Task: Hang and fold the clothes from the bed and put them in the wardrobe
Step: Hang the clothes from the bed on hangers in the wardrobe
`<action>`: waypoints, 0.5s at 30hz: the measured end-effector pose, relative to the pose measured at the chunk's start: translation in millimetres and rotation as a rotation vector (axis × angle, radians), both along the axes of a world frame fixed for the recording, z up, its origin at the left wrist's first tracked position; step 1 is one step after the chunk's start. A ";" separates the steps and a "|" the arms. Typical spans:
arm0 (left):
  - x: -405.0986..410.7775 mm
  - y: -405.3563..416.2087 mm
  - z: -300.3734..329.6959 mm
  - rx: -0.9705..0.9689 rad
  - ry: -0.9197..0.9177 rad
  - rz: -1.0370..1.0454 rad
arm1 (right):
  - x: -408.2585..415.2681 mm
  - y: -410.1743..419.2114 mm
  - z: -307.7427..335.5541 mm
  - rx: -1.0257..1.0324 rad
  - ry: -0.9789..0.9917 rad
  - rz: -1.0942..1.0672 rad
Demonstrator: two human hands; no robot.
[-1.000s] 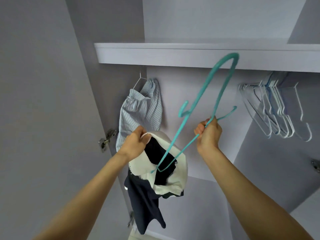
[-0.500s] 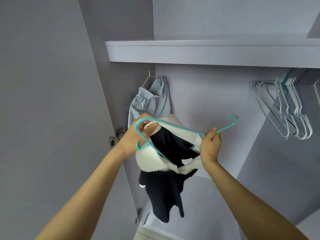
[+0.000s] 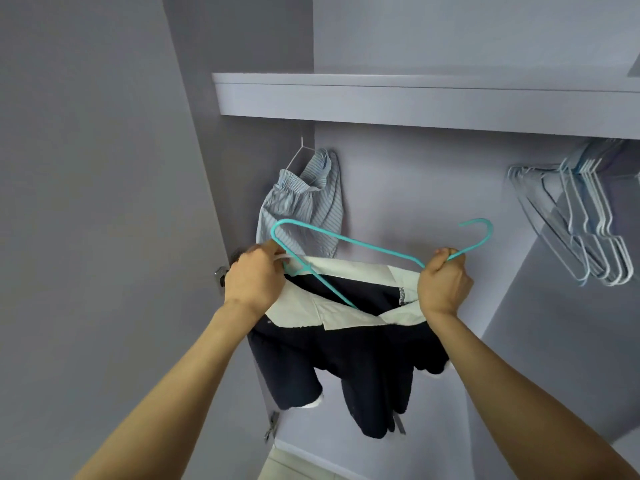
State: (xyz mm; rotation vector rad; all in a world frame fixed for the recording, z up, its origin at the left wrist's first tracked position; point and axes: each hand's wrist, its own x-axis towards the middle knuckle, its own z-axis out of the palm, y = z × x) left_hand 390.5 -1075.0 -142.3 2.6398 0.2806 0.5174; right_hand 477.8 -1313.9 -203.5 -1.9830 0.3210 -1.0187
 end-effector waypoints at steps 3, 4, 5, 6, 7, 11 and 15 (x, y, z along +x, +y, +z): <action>7.4 -1.3 3.4 -0.606 0.008 -0.029 | 2.1 -2.6 -16.1 -0.030 0.132 -0.045; 7.9 -4.3 5.4 -0.801 0.023 -0.017 | 1.7 -2.2 -21.0 -0.031 0.169 -0.048; 7.5 -8.1 7.7 -0.935 0.043 -0.012 | 0.3 -1.2 -25.6 -0.023 0.203 -0.042; 6.8 -12.8 10.3 -1.022 0.059 -0.029 | -1.5 -0.9 -29.4 -0.008 0.240 -0.030; 6.6 -18.1 12.8 -1.071 0.061 -0.061 | -2.0 -1.2 -32.6 0.013 0.281 -0.012; 8.5 -23.6 15.6 -0.606 -0.011 -0.118 | -0.4 -5.2 -39.9 0.088 0.357 0.003; 4.6 -14.1 2.6 0.031 -0.002 0.081 | 9.1 -8.5 -28.9 0.035 0.247 -0.057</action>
